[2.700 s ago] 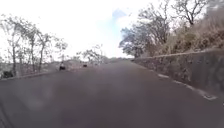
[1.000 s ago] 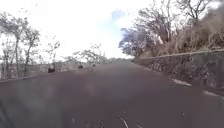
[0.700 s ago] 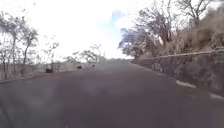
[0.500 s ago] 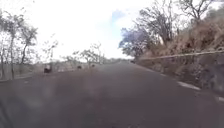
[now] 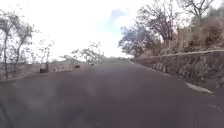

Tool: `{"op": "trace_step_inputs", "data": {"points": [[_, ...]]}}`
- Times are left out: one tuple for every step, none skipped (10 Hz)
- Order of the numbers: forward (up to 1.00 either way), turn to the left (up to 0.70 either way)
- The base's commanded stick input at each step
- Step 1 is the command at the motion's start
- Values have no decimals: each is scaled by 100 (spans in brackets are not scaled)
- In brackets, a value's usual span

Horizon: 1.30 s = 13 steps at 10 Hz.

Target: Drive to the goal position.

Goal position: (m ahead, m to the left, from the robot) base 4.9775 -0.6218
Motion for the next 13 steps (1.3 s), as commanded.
{"op": "trace_step_inputs", "data": {"points": [[70, 0], [70, -1], [70, -4], [70, -8], [70, -8], [70, -3], [70, 0], [70, 0], [70, 0], [70, -5], [70, -11], [70, -2], [70, -1]]}}
